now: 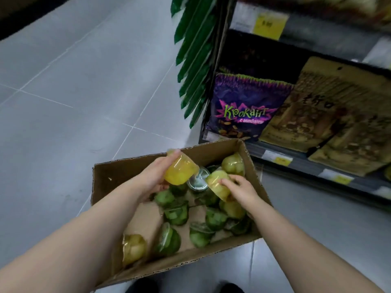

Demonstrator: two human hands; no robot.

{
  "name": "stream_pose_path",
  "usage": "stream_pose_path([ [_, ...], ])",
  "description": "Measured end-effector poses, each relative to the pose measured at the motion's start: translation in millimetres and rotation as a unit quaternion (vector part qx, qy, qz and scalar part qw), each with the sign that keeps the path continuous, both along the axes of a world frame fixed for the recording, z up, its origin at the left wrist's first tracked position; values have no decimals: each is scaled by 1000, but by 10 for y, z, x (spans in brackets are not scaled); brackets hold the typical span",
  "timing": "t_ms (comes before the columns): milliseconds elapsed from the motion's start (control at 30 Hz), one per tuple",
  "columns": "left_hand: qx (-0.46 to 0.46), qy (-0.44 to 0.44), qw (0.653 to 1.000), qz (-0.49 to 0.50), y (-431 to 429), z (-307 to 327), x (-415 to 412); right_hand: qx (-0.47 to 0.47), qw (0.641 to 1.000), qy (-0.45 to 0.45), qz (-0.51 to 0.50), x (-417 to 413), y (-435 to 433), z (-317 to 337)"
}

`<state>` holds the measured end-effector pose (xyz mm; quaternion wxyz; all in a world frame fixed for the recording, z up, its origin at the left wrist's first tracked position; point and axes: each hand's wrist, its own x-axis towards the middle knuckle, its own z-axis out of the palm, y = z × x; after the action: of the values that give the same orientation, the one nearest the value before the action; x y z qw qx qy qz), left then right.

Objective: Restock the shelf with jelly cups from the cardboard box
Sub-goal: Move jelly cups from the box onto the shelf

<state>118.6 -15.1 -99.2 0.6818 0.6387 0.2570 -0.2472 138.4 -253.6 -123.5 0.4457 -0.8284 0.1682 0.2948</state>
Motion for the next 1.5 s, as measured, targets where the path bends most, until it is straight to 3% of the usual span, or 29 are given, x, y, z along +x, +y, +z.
stream_pose_path([
  [100, 29, -45, 998, -11, -169, 509, 206, 66, 989, -20, -134, 70, -105, 462],
  [233, 57, -76, 995, -17, -326, 1479, 438, 142, 965, -55, -216, 41, -283, 1492],
  [433, 129, -139, 980, -54, -623, 3366, 558, 189, 951, -106, -219, -58, -497, 3365],
  [600, 182, -212, 955, -95, -855, 5012, 661, 245, 912, -174, -280, -136, -583, 5059],
  [900, 202, -347, 903, -154, -1403, 7645, 661, 145, 898, -339, -239, -402, -1189, 7469],
  [1167, 202, -461, 856, -115, -2278, 8858, 343, 92, 870, -439, -204, -696, -1963, 8636],
  [1500, 164, -541, 819, -95, -3251, 9440, 84, 72, 828, -512, -215, -882, -2996, 9280],
])
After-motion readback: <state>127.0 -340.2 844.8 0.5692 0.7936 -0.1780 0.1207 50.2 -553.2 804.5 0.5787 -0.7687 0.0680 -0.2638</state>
